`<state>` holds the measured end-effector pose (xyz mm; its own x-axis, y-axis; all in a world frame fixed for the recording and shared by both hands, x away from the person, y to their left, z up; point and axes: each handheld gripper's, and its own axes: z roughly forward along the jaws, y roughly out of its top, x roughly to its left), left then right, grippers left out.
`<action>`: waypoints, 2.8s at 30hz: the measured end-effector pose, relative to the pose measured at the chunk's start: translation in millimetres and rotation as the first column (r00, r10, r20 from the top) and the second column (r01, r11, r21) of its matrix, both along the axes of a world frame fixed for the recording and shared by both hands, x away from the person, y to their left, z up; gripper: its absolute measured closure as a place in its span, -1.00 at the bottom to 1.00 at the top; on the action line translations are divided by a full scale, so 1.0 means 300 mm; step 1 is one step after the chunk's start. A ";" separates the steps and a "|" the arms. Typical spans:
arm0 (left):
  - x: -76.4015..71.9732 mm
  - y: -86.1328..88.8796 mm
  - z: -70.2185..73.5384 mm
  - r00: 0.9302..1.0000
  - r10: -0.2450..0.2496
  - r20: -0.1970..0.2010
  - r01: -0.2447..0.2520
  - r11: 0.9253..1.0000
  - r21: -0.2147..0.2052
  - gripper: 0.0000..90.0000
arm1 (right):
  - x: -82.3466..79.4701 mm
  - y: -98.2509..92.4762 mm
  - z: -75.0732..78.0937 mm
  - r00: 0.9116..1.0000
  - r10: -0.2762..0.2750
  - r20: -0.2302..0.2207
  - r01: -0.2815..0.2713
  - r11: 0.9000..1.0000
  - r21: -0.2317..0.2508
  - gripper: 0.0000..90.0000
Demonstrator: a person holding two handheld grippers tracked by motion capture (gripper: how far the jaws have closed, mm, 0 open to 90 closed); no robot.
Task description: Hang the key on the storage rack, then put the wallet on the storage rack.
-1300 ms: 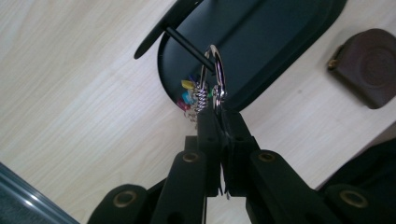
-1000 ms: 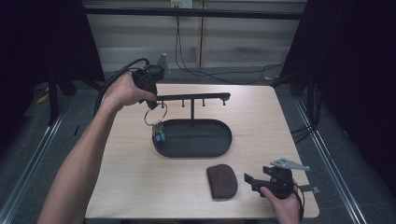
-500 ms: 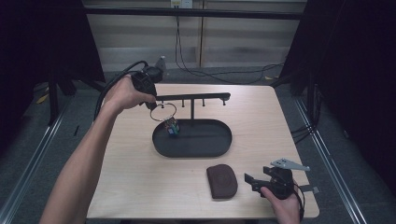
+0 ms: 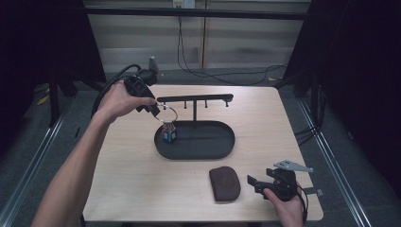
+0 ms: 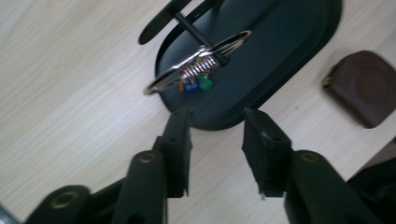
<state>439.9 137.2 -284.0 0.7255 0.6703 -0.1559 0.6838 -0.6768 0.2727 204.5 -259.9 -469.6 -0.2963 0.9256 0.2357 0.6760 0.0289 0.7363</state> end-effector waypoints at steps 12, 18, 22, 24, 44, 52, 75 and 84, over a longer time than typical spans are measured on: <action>-0.074 0.038 -0.026 0.999 0.011 0.032 -0.007 0.994 -0.107 -0.11 | 0.000 0.004 -0.001 1.000 0.006 -0.006 -0.006 1.000 -0.005 -0.68; -0.097 0.046 -0.052 0.999 0.006 0.053 0.002 0.988 -0.152 -0.18 | 0.005 0.004 -0.002 1.000 0.004 -0.008 -0.004 1.000 -0.008 -0.68; -0.121 0.062 -0.094 0.997 0.023 0.068 -0.011 0.986 -0.167 -0.24 | 0.002 0.004 -0.001 1.000 0.001 -0.006 -0.001 1.000 -0.007 -0.68; -0.135 0.071 -0.113 0.997 0.029 0.075 -0.016 0.985 -0.174 -0.24 | 0.001 0.005 -0.001 1.000 0.001 -0.008 -0.001 1.000 -0.008 -0.68; -0.268 0.201 -0.274 0.989 0.108 0.097 -0.072 0.947 -0.314 -0.56 | 0.004 0.009 -0.004 1.000 -0.001 -0.013 0.000 1.000 -0.015 -0.68; -0.368 0.254 -0.361 0.983 0.119 0.137 -0.063 0.932 -0.357 -0.55 | 0.005 0.011 -0.006 1.000 0.000 -0.021 0.000 1.000 -0.013 -0.68; -0.587 0.401 -0.555 0.948 0.208 0.241 -0.058 0.857 -0.512 -0.43 | 0.007 0.026 -0.008 0.999 -0.012 -0.045 0.012 1.000 -0.005 -0.63; -0.674 0.426 -0.580 0.958 0.198 0.208 -0.064 0.853 -0.518 -0.45 | 0.011 0.048 -0.006 0.998 -0.018 -0.058 0.015 0.998 -0.057 -0.60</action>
